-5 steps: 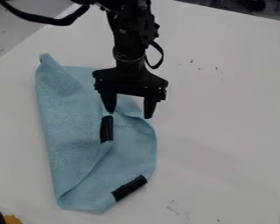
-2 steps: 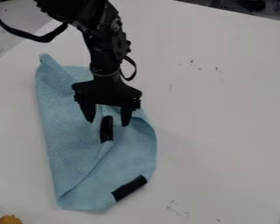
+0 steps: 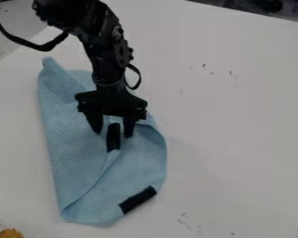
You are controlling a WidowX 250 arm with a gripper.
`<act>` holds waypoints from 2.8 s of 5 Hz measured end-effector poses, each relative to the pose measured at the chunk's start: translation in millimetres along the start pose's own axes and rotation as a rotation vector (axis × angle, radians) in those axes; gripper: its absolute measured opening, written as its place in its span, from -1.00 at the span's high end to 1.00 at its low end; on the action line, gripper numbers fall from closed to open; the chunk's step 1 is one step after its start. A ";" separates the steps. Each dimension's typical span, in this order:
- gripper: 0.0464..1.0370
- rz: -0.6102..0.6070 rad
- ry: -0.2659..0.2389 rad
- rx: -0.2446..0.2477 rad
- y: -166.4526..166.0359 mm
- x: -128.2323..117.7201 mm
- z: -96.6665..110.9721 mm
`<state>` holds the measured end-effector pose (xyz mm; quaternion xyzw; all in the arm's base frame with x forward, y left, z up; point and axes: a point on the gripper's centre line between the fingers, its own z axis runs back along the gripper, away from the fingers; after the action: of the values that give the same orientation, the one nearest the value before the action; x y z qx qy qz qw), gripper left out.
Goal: Unfold the cloth from top right to bottom left
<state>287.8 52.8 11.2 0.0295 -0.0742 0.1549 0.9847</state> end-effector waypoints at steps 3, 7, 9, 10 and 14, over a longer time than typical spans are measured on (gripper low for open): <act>0.90 0.022 -0.016 0.075 2.7 -2.6 25.4; 0.97 0.418 -0.046 0.132 147.0 -56.4 44.5; 0.97 0.511 -0.018 0.113 177.9 -79.7 26.6; 0.97 0.536 -0.006 0.120 183.3 -90.0 24.2; -0.56 0.473 -0.012 0.218 198.7 -81.2 59.2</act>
<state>141.8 212.4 64.0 0.1183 -0.0676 0.3879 0.9116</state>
